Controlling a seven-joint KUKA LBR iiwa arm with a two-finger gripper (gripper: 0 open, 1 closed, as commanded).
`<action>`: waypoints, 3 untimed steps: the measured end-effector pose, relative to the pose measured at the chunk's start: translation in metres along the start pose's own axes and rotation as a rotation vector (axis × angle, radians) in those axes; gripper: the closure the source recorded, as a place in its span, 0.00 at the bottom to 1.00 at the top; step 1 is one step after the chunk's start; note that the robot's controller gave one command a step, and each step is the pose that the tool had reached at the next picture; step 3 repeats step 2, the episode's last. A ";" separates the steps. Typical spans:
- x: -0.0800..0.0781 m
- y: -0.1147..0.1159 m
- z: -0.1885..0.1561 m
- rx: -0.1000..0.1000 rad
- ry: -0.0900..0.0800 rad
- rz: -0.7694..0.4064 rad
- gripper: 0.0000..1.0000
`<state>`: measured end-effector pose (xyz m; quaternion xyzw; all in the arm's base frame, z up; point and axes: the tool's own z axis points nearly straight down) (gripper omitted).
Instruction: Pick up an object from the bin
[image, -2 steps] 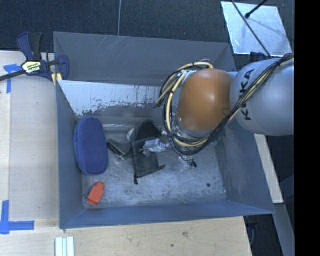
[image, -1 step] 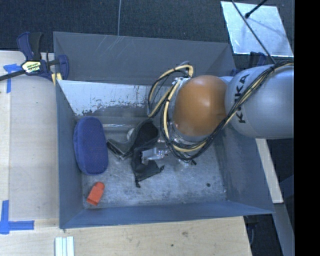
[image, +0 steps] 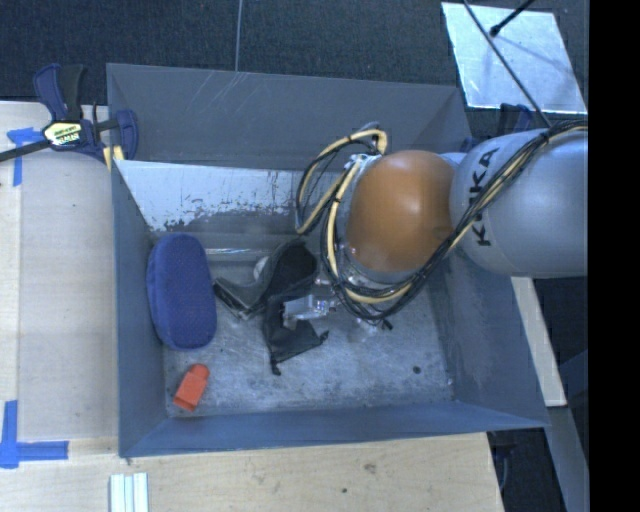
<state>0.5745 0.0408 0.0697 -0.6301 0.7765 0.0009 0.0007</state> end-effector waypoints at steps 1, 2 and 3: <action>0.000 0.000 -0.001 0.001 -0.001 0.001 1.00; -0.001 -0.001 -0.010 0.004 -0.001 0.003 1.00; -0.001 -0.001 -0.010 0.004 -0.001 0.003 1.00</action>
Offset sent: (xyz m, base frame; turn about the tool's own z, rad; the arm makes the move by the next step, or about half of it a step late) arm 0.0000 0.0000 0.0000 0.0000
